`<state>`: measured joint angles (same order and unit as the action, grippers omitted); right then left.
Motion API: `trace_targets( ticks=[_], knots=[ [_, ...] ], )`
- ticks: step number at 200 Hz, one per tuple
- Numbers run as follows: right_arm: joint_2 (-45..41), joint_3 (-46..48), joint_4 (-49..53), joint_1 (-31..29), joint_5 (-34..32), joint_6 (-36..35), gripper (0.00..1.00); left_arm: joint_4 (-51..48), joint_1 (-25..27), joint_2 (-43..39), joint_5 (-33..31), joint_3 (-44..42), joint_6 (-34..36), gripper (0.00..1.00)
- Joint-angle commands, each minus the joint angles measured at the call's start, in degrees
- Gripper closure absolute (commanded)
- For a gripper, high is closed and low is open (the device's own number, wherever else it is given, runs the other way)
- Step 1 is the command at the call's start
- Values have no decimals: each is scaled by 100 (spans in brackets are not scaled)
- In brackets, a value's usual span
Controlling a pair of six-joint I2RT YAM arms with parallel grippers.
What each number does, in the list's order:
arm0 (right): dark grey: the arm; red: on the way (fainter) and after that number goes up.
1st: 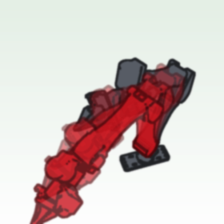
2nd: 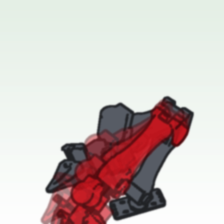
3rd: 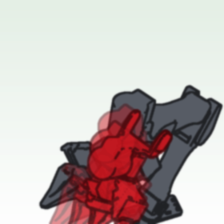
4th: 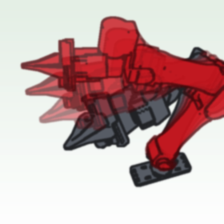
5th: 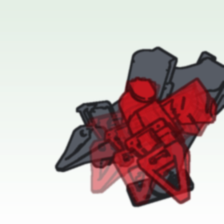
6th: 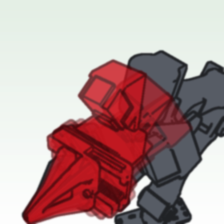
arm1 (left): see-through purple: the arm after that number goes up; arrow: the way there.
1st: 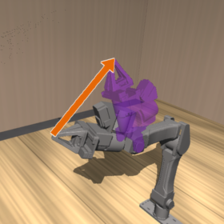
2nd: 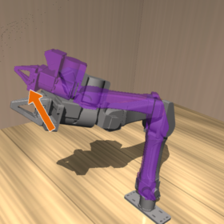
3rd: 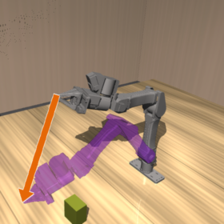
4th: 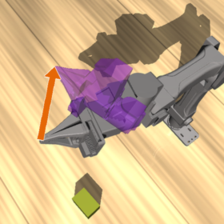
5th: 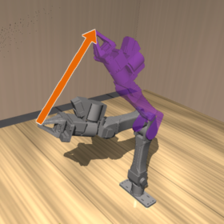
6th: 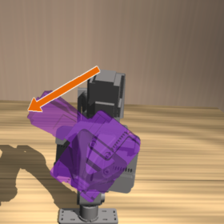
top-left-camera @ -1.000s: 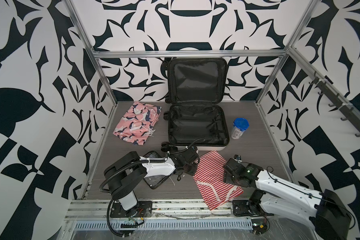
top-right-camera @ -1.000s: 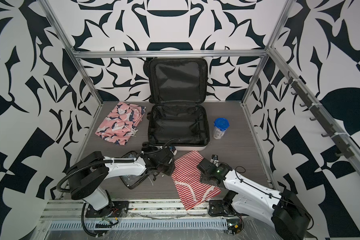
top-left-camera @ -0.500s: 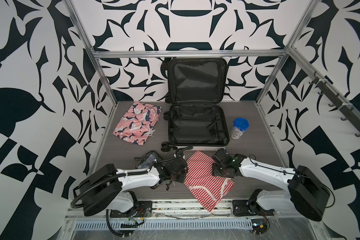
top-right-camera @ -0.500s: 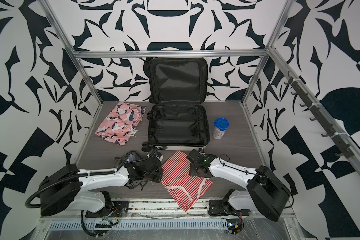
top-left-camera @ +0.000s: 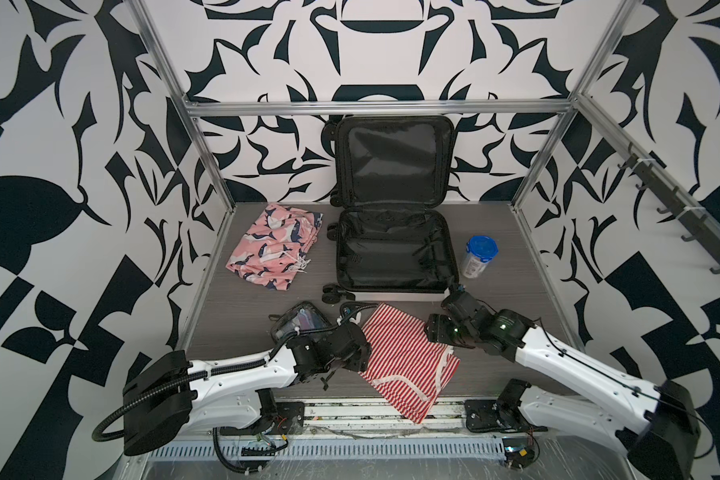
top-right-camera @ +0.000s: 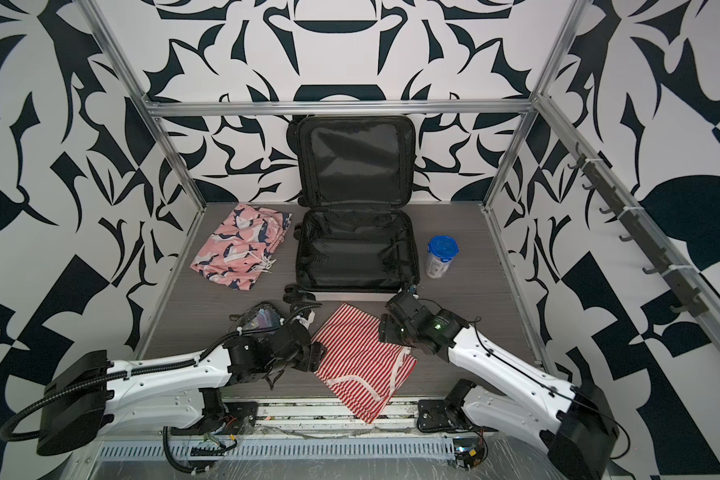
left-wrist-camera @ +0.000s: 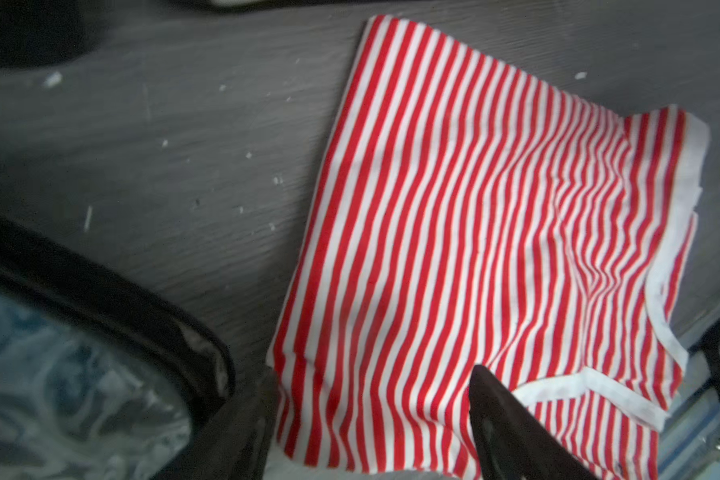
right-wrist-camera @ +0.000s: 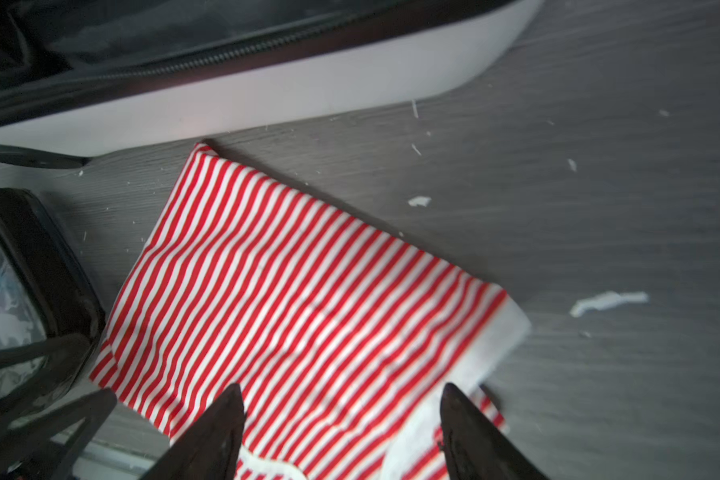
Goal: Pack the luggage
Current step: 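Pinch the striped garment's corners firmly with both grippers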
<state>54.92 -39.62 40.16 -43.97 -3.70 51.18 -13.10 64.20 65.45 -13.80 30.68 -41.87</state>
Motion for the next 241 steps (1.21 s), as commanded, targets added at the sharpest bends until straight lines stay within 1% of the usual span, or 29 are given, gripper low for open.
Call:
trace_targets(
  ticks=[1, 12, 28, 32, 46, 88, 102, 133, 153, 174, 187, 199, 206, 241],
  knots=[
    [-328, 224, 701, -7, -4, 448, 24, -4, -388, 241, 521, 311, 760, 24],
    [-500, 442, 676, -1, 112, 619, 24, 42, -564, 450, 732, 453, 969, 24],
    [-746, 784, 622, -7, 201, 836, 24, 107, -696, 708, 859, 609, 1194, 24],
    [-797, 866, 588, -7, 236, 888, 24, 141, -727, 939, 880, 637, 1232, 25],
    [-979, 1129, 496, -7, 321, 1047, 24, 218, -831, 1238, 1005, 736, 1354, 25],
    [-1242, 1586, 323, -27, 438, 1327, 24, 411, -918, 1835, 1128, 819, 1410, 27],
    [-1213, 1741, 111, -24, 500, 1384, 24, 558, -930, 1945, 1186, 758, 1346, 28],
    [-913, 2124, -733, -51, 684, 1579, 24, 682, -928, 2068, 1291, 715, 1210, 31],
    [-695, 2222, -1122, -76, 732, 1662, 26, 723, -927, 2052, 1340, 670, 1172, 33],
    [-523, 2230, -1353, -86, 713, 1663, 30, 804, -930, 2063, 1468, 645, 1171, 37],
    [-435, 2221, -1480, -94, 704, 1670, 35, 861, -928, 2112, 1597, 653, 1181, 42],
    [-363, 2217, -1581, -95, 688, 1681, 43, 880, -926, 2176, 1673, 678, 1181, 48],
    [-333, 2213, -1595, -90, 666, 1688, 47, 880, -920, 2199, 1700, 694, 1181, 54],
    [-310, 2157, -1657, -95, 573, 1730, 78, 811, -918, 2079, 1723, 703, 1120, 79]
  ],
)
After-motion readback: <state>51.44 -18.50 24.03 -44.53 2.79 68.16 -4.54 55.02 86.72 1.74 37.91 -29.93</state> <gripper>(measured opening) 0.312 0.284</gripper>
